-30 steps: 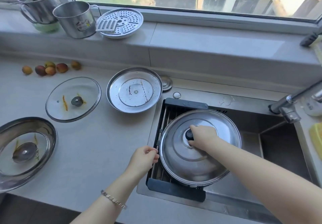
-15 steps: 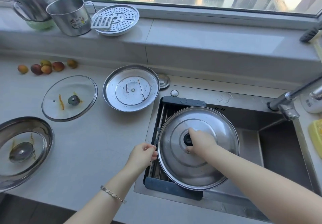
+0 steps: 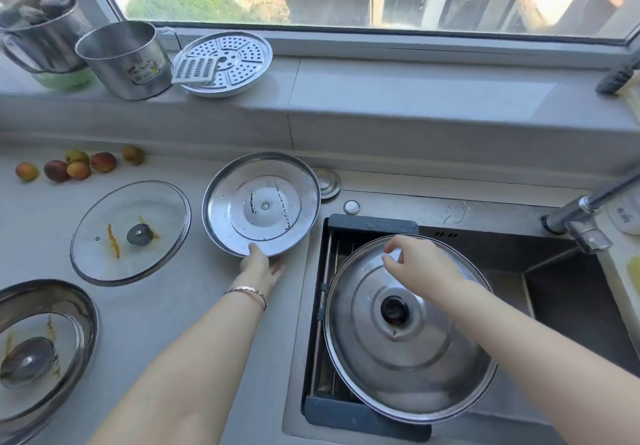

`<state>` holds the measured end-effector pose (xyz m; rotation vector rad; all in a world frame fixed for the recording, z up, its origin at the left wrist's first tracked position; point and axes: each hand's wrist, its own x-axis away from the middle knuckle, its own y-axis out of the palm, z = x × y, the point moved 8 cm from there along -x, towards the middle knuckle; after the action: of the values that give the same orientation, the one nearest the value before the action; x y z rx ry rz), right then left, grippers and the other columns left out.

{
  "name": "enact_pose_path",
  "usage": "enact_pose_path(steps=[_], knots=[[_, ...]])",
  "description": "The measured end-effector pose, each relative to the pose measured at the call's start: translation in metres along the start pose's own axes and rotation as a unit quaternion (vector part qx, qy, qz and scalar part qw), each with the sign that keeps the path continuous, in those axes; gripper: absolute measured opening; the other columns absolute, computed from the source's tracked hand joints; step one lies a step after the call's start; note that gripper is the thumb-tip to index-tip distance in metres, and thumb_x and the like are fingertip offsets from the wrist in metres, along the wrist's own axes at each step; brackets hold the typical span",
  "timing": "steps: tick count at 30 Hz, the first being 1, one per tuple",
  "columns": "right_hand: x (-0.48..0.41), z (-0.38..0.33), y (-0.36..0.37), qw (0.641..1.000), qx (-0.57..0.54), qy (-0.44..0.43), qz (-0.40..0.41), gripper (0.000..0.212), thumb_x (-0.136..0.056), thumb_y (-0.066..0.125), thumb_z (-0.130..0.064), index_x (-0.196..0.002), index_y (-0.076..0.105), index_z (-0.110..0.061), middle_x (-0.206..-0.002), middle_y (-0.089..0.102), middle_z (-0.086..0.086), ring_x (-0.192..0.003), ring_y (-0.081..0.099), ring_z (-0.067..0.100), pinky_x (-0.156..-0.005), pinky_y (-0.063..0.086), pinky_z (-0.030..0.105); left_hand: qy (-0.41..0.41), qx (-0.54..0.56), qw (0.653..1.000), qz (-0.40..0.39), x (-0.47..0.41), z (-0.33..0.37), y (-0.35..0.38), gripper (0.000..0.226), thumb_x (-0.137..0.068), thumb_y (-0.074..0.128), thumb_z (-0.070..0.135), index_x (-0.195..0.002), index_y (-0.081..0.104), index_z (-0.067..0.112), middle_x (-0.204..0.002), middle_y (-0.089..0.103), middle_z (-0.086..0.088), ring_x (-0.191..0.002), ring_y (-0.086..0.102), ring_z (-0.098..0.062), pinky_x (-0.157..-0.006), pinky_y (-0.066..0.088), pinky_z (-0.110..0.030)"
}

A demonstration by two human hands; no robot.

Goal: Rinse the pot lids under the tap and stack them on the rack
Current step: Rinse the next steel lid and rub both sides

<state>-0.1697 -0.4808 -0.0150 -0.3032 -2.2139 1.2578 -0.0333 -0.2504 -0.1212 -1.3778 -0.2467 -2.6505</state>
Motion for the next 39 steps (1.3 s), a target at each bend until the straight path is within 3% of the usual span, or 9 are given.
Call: enact_pose_path(steps=[4,9,14,16,20,25,30,35,39], knots=[[0.008,0.015,0.003,0.999,-0.033,0.014,-0.005,0.020,-0.090,0.047,-0.030,-0.103,0.061,-0.022,-0.075,0.061,-0.005,-0.074,0.058,0.020,-0.056,0.040,0.027,0.068,0.025,0.996,0.041,-0.013,0.018,-0.003,0.046,-0.092,0.028,-0.002,-0.135,0.039,0.008,-0.133,0.050,-0.012,-0.114,0.053,-0.035,-0.089,0.048,-0.052],[0.026,0.041,-0.010,0.998,-0.057,0.032,0.013,0.017,-0.090,0.049,-0.027,-0.098,0.064,-0.026,-0.064,0.054,-0.012,-0.066,0.051,0.011,-0.063,0.042,0.028,0.206,-0.076,0.973,0.066,0.021,0.048,-0.004,0.032,-0.094,0.034,0.023,-0.120,0.048,0.009,-0.123,0.055,-0.021,-0.092,0.050,-0.022,-0.096,0.045,-0.050],[0.054,0.100,-0.039,0.990,-0.067,0.102,0.071,0.017,-0.087,0.049,-0.026,-0.090,0.066,-0.026,-0.078,0.063,-0.010,-0.077,0.058,0.018,-0.068,0.047,0.030,0.324,-0.176,0.927,-0.064,0.118,0.055,0.037,0.036,-0.101,0.032,0.030,-0.129,0.048,0.013,-0.120,0.054,-0.002,-0.111,0.050,-0.017,-0.102,0.040,-0.033],[0.065,0.135,-0.055,0.982,-0.074,0.137,0.106,0.017,-0.086,0.049,-0.023,-0.087,0.067,-0.025,-0.088,0.068,-0.004,-0.086,0.060,0.022,-0.070,0.047,0.031,0.350,-0.202,0.907,-0.116,0.162,0.040,0.058,0.029,-0.101,0.035,0.030,-0.117,0.057,0.020,-0.113,0.061,0.003,-0.106,0.056,-0.016,-0.096,0.045,-0.033],[0.077,0.213,-0.080,0.972,-0.093,0.176,0.128,0.018,-0.086,0.052,-0.018,-0.095,0.067,-0.018,-0.098,0.067,0.004,-0.086,0.057,0.021,-0.070,0.043,0.029,0.324,-0.260,0.897,-0.152,0.201,-0.016,0.093,0.025,-0.099,0.040,0.033,-0.088,0.058,0.019,-0.093,0.065,-0.003,-0.086,0.060,-0.019,-0.080,0.047,-0.036],[0.068,0.275,-0.112,0.983,0.007,0.095,0.155,0.041,-0.084,0.054,-0.006,-0.126,0.052,-0.006,-0.135,0.045,0.014,-0.121,0.046,0.030,-0.099,0.039,0.038,0.286,-0.343,0.889,-0.099,0.228,-0.086,0.130,0.030,-0.100,0.037,0.032,-0.082,0.047,0.010,-0.074,0.044,-0.002,-0.065,0.040,-0.012,-0.057,0.030,-0.024],[0.034,0.297,-0.118,0.989,0.130,0.010,0.072,0.067,-0.088,0.053,-0.008,-0.147,0.022,-0.015,-0.156,0.013,0.006,-0.140,0.022,0.027,-0.109,0.032,0.041,0.269,-0.346,0.897,-0.062,0.247,-0.127,0.153,0.027,-0.099,0.037,0.031,-0.092,0.048,0.008,-0.081,0.048,-0.004,-0.070,0.042,-0.016,-0.061,0.032,-0.029],[0.008,0.296,-0.108,0.984,0.179,-0.006,0.009,0.038,-0.090,0.047,-0.005,-0.127,0.050,-0.012,-0.131,0.050,0.011,-0.120,0.047,0.031,-0.090,0.046,0.037,0.265,-0.332,0.905,-0.031,0.261,-0.141,0.160,0.024,-0.098,0.038,0.029,-0.090,0.049,0.009,-0.080,0.049,-0.003,-0.080,0.045,-0.021,-0.062,0.033,-0.030],[0.009,0.300,-0.111,0.980,0.191,-0.022,0.045,0.040,-0.087,0.043,0.005,-0.122,0.055,-0.011,-0.124,0.057,0.012,-0.114,0.053,0.033,-0.087,0.047,0.036,0.251,-0.327,0.911,-0.030,0.258,-0.143,0.171,0.025,-0.098,0.038,0.030,-0.091,0.050,0.009,-0.086,0.052,-0.007,-0.084,0.048,-0.023,-0.074,0.037,-0.033]])
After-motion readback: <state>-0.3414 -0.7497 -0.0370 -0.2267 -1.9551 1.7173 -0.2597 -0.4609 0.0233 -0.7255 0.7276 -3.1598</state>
